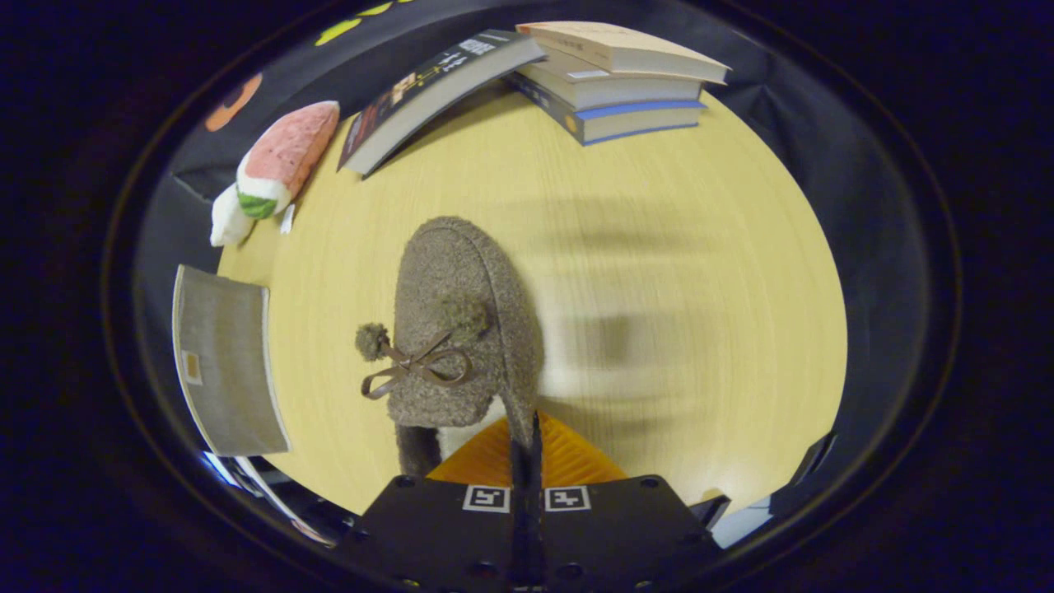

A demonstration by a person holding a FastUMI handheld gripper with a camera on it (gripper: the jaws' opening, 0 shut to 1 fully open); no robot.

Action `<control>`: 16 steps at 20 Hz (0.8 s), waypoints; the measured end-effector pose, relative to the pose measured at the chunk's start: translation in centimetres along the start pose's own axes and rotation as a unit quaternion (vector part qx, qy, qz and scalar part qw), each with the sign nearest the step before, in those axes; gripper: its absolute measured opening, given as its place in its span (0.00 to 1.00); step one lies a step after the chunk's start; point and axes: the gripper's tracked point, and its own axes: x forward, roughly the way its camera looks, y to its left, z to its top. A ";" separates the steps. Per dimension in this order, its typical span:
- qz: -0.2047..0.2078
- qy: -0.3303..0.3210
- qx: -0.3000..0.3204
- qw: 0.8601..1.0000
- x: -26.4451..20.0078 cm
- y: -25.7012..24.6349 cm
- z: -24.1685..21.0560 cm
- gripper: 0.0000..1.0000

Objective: Open the storage box then place both shoes into the box .Put the left shoe in first, then the right shoe, with the right side of both shoes facing outward in a uniform manner.

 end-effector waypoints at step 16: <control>0.098 -0.032 0.016 0.995 -13.0 12.7 -0.2 0.01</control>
